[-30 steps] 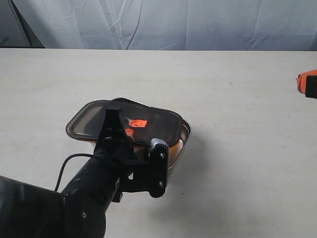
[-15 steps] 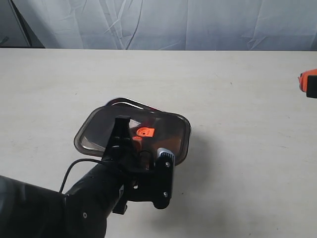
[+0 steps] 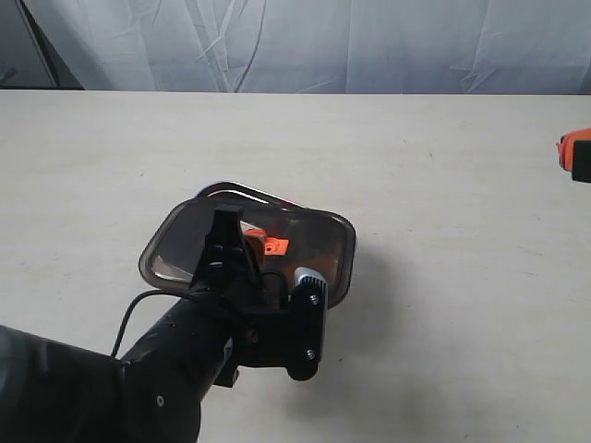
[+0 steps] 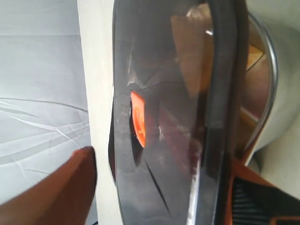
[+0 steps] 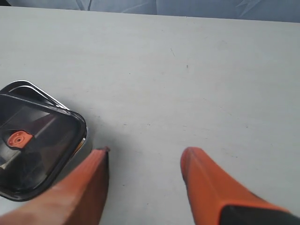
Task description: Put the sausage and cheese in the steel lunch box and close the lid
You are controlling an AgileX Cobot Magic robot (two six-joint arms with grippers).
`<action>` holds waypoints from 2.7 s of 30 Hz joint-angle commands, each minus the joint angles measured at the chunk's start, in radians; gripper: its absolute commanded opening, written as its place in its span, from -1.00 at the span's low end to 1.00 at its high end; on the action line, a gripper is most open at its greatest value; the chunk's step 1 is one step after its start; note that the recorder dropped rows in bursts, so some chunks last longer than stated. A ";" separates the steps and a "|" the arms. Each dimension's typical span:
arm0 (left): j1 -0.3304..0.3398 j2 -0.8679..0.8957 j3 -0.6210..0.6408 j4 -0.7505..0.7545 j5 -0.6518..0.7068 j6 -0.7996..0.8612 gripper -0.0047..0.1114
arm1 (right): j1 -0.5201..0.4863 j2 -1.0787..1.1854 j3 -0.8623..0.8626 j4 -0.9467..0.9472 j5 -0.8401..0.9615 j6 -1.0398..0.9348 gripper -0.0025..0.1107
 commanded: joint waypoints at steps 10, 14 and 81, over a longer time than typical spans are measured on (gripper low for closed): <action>-0.011 -0.032 0.007 -0.123 -0.047 0.055 0.20 | 0.002 -0.005 0.000 -0.038 -0.003 0.001 -0.10; -0.011 -0.037 0.007 -0.127 -0.051 0.055 0.20 | 0.002 -0.005 0.000 -0.041 -0.003 0.001 -0.10; -0.011 -0.153 0.007 -0.408 -0.153 0.461 0.20 | 0.002 -0.005 0.000 -0.059 0.006 -0.001 -0.10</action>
